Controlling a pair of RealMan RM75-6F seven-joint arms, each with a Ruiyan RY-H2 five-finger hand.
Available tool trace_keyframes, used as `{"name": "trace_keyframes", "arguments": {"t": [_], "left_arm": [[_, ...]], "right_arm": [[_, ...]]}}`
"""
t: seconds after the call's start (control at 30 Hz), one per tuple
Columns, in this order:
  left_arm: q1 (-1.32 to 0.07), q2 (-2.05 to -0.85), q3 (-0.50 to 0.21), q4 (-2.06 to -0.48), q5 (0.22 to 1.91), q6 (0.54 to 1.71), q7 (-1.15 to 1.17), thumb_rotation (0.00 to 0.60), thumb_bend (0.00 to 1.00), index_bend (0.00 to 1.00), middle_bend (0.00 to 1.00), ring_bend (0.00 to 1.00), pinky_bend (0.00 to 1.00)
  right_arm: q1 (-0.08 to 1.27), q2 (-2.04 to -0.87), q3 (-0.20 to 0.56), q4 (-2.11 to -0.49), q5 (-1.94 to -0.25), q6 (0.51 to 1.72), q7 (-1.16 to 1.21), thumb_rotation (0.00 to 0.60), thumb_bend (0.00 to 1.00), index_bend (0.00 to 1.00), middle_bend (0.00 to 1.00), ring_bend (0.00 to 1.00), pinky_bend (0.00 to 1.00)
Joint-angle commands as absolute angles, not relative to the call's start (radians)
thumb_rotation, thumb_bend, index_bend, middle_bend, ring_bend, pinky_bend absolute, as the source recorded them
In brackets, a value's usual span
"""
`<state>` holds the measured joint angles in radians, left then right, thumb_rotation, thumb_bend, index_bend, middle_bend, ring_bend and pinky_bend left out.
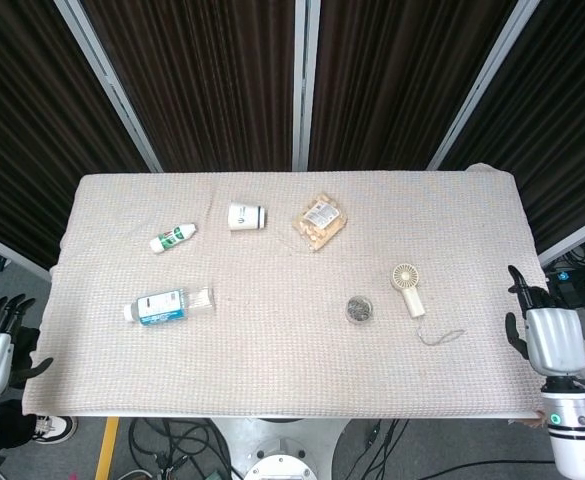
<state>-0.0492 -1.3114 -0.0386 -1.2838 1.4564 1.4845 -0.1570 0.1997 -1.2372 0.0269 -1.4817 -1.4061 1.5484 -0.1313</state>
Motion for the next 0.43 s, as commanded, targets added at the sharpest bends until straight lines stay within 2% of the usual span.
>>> {"name": "trace_keyframes", "arguments": {"t": [0.03, 0.23, 0.43], "left_arm": [[-0.039, -1.32, -0.041, -1.286, 1.465, 1.513, -0.161, 0.6, 0.01, 0.11, 0.07, 0.02, 0.14], [-0.03, -1.309, -0.044, -1.319, 1.488, 1.555, -0.136, 0.6, 0.0, 0.11, 0.07, 0.02, 0.14], [-0.03, -1.285, -0.048, -1.357, 1.495, 1.565, -0.11, 0.6, 0.0, 0.11, 0.07, 0.02, 0.14]], "right_arm": [[0.139, -1.227, 0.011, -1.449, -1.416, 1.59, -0.127, 0.6, 0.0, 0.0, 0.0, 0.0, 0.0], [0.063, -1.231, 0.005, -1.429, -1.408, 1.646, -0.119, 0.6, 0.0, 0.0, 0.0, 0.0, 0.0], [0.033, -1.224, 0.011, -1.438, -1.381, 1.627, -0.116, 0.6, 0.0, 0.0, 0.0, 0.0, 0.0]]}}
